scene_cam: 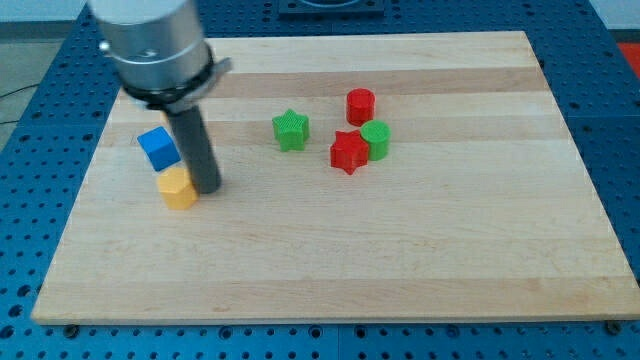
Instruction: Push the green star slightly towards the top of the board
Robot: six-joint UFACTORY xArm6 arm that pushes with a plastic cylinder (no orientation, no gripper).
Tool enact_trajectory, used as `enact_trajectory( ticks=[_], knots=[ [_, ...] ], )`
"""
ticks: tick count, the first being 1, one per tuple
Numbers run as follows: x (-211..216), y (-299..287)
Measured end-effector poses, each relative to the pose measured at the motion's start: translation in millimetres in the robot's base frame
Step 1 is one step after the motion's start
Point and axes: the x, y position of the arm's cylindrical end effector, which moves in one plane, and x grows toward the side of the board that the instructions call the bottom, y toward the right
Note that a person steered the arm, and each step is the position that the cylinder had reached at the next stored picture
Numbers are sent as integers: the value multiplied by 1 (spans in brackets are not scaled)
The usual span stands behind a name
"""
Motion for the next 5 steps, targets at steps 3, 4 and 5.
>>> enact_trajectory(
  ticks=[3, 4, 5],
  knots=[
    [2, -25],
    [3, 53],
    [-8, 101]
  ],
)
